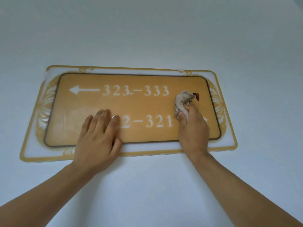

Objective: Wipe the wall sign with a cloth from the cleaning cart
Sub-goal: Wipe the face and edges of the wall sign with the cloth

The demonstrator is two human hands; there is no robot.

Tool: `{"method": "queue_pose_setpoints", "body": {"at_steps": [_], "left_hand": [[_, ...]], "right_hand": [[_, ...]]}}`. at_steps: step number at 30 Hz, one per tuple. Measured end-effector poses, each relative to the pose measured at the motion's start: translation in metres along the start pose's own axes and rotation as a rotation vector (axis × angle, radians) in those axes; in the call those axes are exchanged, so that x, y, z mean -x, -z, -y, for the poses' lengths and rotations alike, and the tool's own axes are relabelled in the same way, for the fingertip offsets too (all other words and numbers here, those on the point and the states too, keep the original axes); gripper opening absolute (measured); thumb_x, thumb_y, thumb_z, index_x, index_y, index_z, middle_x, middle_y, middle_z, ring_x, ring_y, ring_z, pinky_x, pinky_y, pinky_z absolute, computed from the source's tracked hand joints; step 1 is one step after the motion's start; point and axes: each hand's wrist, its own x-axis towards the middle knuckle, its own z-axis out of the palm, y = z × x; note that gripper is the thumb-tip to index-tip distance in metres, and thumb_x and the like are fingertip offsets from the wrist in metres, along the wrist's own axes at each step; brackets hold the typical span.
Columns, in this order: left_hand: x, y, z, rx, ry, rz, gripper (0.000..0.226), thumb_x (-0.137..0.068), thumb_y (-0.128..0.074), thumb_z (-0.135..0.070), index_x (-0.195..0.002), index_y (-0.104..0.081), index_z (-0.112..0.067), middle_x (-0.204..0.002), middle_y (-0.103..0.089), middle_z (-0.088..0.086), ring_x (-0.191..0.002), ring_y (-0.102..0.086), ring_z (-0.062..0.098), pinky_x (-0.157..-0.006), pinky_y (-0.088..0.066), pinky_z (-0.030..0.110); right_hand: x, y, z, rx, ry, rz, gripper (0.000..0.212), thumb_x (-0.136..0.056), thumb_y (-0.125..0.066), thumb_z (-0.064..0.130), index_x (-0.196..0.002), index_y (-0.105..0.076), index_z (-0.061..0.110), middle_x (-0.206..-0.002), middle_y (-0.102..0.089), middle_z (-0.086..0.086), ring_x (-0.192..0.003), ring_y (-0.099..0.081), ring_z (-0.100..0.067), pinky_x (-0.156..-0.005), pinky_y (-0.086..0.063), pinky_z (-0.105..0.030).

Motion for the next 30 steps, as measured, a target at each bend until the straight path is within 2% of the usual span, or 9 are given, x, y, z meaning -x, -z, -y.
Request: {"method": "queue_pose_setpoints", "body": {"at_steps": [5, 11, 15, 20, 23, 25, 27, 28, 30], "left_hand": [[-0.003, 0.003, 0.022, 0.026, 0.003, -0.04, 0.056, -0.087, -0.036, -0.033, -0.135, -0.049, -0.007, -0.138, -0.048, 0.021, -0.133, -0.04, 0.039, -0.11, -0.032, 0.053], [0.012, 0.024, 0.079, 0.085, 0.103, -0.158, 0.055, -0.086, -0.04, -0.031, -0.135, -0.047, -0.006, -0.135, -0.05, 0.021, -0.127, -0.042, 0.037, -0.106, -0.033, 0.05], [0.027, 0.042, 0.138, 0.069, 0.24, -0.17, 0.053, -0.09, -0.037, -0.031, -0.138, -0.047, -0.01, -0.14, -0.048, 0.019, -0.129, -0.041, 0.037, -0.108, -0.033, 0.05], [0.04, 0.068, 0.196, 0.183, 0.452, -0.195, 0.054, -0.091, -0.033, -0.035, -0.139, -0.047, -0.015, -0.141, -0.048, 0.014, -0.13, -0.041, 0.03, -0.108, -0.033, 0.048], [0.043, 0.084, 0.218, 0.216, 0.485, -0.234, 0.049, -0.094, -0.036, -0.037, -0.139, -0.047, -0.02, -0.143, -0.047, 0.008, -0.132, -0.039, 0.025, -0.108, -0.035, 0.046], [0.042, 0.092, 0.223, 0.222, 0.458, -0.244, 0.05, -0.092, -0.035, -0.035, -0.138, -0.047, -0.021, -0.142, -0.048, 0.006, -0.132, -0.039, 0.023, -0.107, -0.036, 0.046], [0.038, 0.097, 0.222, 0.228, 0.413, -0.257, 0.05, -0.09, -0.034, -0.034, -0.136, -0.048, -0.022, -0.141, -0.048, 0.004, -0.13, -0.04, 0.022, -0.107, -0.038, 0.048], [0.035, 0.099, 0.22, 0.246, 0.405, -0.286, 0.048, -0.09, -0.035, -0.033, -0.134, -0.049, -0.022, -0.139, -0.048, 0.003, -0.129, -0.041, 0.021, -0.107, -0.038, 0.049], [0.026, 0.099, 0.214, 0.312, 0.406, -0.391, 0.044, -0.09, -0.035, -0.03, -0.13, -0.051, -0.022, -0.136, -0.049, 0.001, -0.126, -0.043, 0.02, -0.104, -0.039, 0.046]], "right_hand": [[0.035, -0.024, 0.061, -0.006, 0.066, 0.075, 0.036, -0.1, -0.053, 0.023, -0.132, -0.052, 0.008, -0.137, -0.058, -0.01, -0.126, -0.054, -0.025, -0.099, -0.046, -0.035], [0.075, -0.077, 0.147, -0.015, 0.118, 0.133, 0.037, -0.104, -0.044, 0.024, -0.139, -0.047, 0.012, -0.155, -0.039, -0.006, -0.148, -0.024, -0.016, -0.118, -0.023, -0.026], [0.108, -0.116, 0.22, -0.081, 0.204, 0.13, 0.035, -0.102, -0.043, 0.012, -0.136, -0.052, 0.007, -0.149, -0.046, -0.012, -0.145, -0.032, -0.02, -0.116, -0.029, -0.03], [0.147, -0.151, 0.308, -0.148, 0.289, 0.136, 0.04, -0.097, -0.038, 0.015, -0.128, -0.062, 0.012, -0.14, -0.057, -0.007, -0.138, -0.044, -0.017, -0.113, -0.035, -0.029], [0.159, -0.167, 0.337, -0.137, 0.447, 0.348, 0.051, -0.099, -0.025, 0.011, -0.149, -0.034, 0.009, -0.153, -0.042, -0.008, -0.146, -0.029, -0.022, -0.118, -0.022, -0.032], [0.16, -0.17, 0.344, -0.242, 0.457, 0.499, 0.05, -0.098, -0.037, 0.005, -0.148, -0.034, 0.007, -0.143, -0.05, -0.01, -0.135, -0.041, -0.028, -0.107, -0.039, -0.037], [0.161, -0.164, 0.344, -0.373, 0.394, 0.523, 0.035, -0.095, -0.049, 0.003, -0.13, -0.052, 0.006, -0.117, -0.063, -0.013, -0.108, -0.058, -0.031, -0.078, -0.049, -0.041], [0.159, -0.159, 0.343, -0.455, 0.328, 0.514, 0.024, -0.096, -0.052, 0.007, -0.119, -0.057, 0.007, -0.107, -0.066, -0.012, -0.097, -0.061, -0.031, -0.072, -0.051, -0.04], [0.146, -0.146, 0.335, -0.664, 0.109, 0.472, 0.015, -0.099, -0.053, 0.021, -0.111, -0.059, 0.013, -0.1, -0.069, -0.006, -0.089, -0.064, -0.027, -0.074, -0.053, -0.041]]}}
